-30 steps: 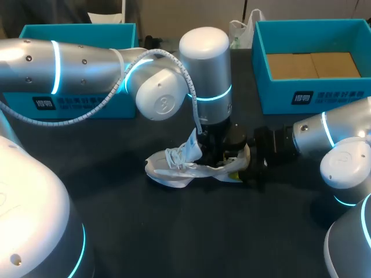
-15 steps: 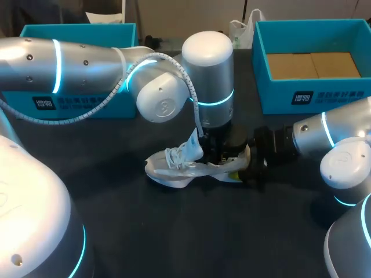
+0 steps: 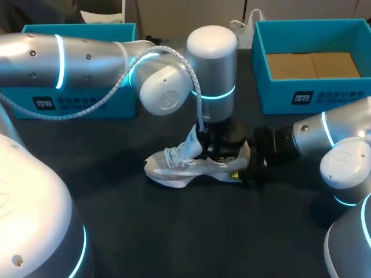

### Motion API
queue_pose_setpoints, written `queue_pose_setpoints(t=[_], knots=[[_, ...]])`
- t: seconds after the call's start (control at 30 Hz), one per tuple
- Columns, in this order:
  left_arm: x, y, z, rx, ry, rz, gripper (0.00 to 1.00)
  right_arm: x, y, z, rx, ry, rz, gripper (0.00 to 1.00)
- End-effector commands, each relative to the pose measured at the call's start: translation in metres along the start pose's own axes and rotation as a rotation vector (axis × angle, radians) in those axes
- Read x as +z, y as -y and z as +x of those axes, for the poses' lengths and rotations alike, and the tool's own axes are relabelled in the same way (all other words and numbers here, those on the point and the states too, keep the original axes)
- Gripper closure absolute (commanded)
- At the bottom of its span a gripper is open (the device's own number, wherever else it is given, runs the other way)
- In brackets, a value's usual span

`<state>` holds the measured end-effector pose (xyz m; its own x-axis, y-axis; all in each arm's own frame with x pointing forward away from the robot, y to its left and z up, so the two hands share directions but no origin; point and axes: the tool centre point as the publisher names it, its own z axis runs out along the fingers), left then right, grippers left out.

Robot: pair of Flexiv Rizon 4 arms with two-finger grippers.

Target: Take the shoe out of the shoebox, open the shoe tongue, remove and reinsert the insole, then place the shoe into the shoebox

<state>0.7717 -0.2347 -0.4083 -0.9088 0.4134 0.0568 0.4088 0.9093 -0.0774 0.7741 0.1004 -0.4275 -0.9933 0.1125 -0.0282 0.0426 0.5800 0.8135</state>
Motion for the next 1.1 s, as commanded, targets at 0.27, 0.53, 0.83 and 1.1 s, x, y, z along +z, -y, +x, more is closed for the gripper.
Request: queue_pose_setpoints(t=[0.27,0.53,0.83,1.1], knots=[[-0.028,-0.016,0.012,-0.004,-0.039,0.026,1.0,0.003,0.002,0.0,0.0,0.0,0.006,1.0],[-0.048,-0.021,0.017,-0.008,-0.05,0.069,1.0,0.003,0.002,0.0,0.0,0.0,0.006,1.0],[-0.065,-0.028,0.021,-0.027,-0.026,0.118,1.0,0.003,0.002,0.0,0.0,0.0,0.006,1.0],[-0.08,-0.03,0.019,-0.056,0.004,0.159,1.0,0.003,0.002,0.0,0.0,0.0,0.006,1.0]])
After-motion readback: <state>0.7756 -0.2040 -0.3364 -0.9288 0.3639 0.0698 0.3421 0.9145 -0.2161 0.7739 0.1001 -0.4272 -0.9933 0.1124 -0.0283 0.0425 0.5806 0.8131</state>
